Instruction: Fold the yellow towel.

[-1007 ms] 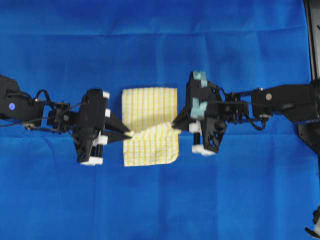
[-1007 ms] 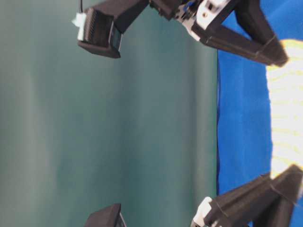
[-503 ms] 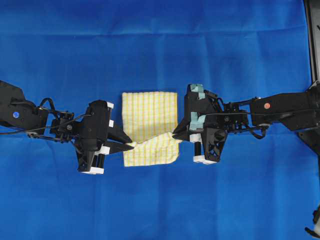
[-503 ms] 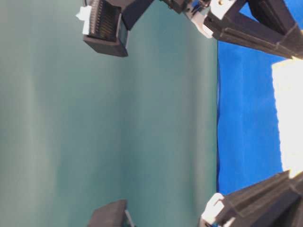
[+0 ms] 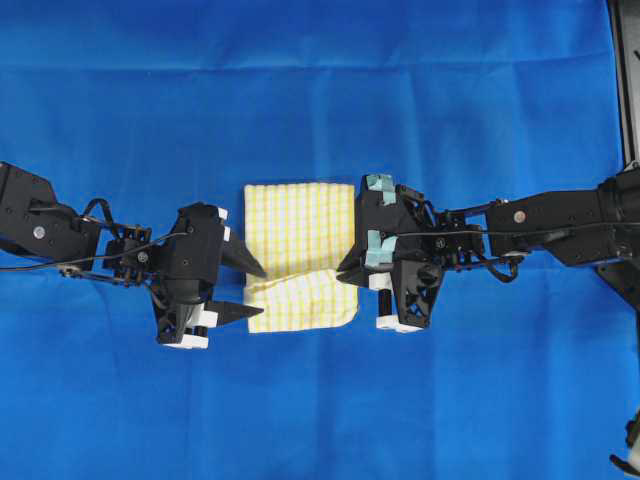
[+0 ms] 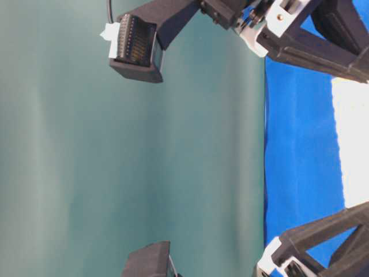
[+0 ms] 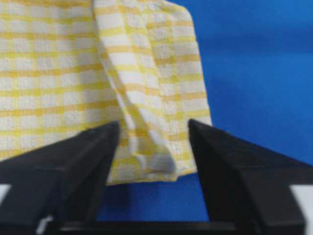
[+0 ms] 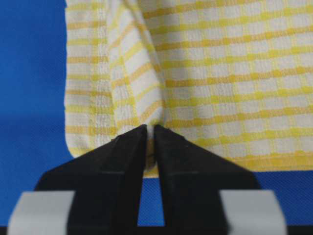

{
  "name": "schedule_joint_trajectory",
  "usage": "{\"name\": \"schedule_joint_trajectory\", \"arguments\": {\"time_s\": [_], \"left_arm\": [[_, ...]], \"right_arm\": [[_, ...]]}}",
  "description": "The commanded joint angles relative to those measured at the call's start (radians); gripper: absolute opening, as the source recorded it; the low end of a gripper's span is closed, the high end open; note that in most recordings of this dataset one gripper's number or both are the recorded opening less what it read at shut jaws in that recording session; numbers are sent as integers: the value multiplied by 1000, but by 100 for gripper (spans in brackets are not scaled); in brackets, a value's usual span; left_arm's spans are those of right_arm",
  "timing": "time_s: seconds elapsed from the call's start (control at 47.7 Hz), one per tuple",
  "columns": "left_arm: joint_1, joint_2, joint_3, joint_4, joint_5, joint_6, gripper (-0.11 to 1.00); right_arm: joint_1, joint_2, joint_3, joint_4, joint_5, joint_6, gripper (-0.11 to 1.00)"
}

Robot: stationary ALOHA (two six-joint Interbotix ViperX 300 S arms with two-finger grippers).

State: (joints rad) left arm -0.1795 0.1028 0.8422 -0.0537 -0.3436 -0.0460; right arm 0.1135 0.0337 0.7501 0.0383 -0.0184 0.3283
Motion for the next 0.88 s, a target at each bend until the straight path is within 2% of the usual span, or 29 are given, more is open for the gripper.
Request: {"name": "schedule_joint_trajectory", "arguments": {"time_s": [0.0, 0.126, 0.189, 0.336, 0.524, 0.86], "left_arm": [[-2, -20, -8, -2, -2, 6, 56], [-2, -55, -8, -2, 25, 9, 53], [0, -83, -8, -2, 51, 11, 53], [0, -169, 5, 0, 117, 14, 53], [17, -296, 63, 0, 126, 14, 53], [40, -543, 222, 0, 97, 14, 53]], "right_arm": [[3, -17, -23, 2, -2, 0, 25], [3, -52, -23, 0, 37, -3, 60], [3, -80, -23, -2, 63, -9, 69], [0, -164, -5, -26, 103, -11, 67], [-25, -273, 49, -52, 118, -11, 67], [-92, -561, 233, -75, 118, -12, 67]]}}
